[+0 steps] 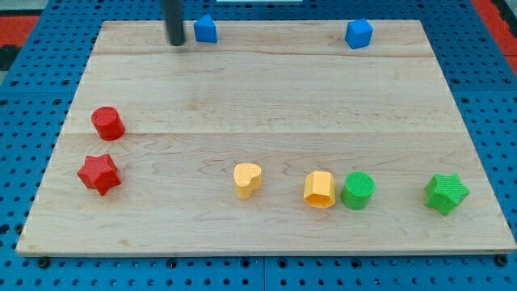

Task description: Move the triangle into the cube

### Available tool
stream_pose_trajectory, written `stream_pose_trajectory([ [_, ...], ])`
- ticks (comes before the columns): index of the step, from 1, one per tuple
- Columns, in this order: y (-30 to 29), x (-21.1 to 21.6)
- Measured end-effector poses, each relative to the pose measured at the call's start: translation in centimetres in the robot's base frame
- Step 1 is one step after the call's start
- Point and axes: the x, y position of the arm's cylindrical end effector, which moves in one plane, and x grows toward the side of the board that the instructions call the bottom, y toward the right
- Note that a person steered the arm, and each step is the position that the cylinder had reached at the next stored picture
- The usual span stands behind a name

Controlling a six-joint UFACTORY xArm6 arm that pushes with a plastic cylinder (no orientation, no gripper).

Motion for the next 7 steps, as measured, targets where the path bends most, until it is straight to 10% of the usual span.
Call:
stream_pose_trajectory([
  [1,-0.3,-4.4],
  [3,22.8,1.0],
  [5,17.3,2.4],
  [7,29.9,-2.0],
])
